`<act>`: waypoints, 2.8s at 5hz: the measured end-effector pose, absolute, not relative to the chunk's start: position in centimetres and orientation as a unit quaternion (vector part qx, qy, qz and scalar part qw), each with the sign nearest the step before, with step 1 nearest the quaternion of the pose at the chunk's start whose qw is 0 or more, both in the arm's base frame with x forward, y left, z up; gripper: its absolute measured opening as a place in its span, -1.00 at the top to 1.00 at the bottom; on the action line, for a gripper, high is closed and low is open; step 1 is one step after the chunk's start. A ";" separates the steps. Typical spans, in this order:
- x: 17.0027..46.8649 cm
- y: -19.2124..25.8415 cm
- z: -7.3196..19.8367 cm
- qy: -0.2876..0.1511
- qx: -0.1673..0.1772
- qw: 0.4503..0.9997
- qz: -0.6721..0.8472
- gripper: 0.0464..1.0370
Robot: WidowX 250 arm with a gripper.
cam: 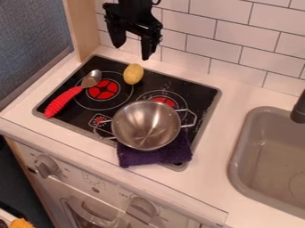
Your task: Move the silver pot to the upper right of the burner
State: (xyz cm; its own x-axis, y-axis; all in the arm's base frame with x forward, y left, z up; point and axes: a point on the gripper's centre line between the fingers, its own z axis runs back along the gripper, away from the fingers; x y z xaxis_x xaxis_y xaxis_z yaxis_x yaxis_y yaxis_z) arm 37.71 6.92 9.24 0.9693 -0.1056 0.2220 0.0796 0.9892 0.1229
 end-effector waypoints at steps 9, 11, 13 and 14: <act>28.9 2.1 3.7 0.010 -0.070 0.982 -0.174 -0.22; 28.9 1.4 2.5 0.030 -0.065 0.982 -0.177 0.76; 29.0 1.6 2.5 0.028 -0.066 0.982 -0.173 0.90; 29.3 2.0 2.8 0.023 -0.075 0.984 -0.160 0.91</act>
State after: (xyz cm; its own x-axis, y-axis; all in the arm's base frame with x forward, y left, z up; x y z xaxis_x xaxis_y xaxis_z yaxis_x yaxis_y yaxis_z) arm 29.28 2.00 2.75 0.9475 -0.3190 -0.0206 0.3122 0.9374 -0.1544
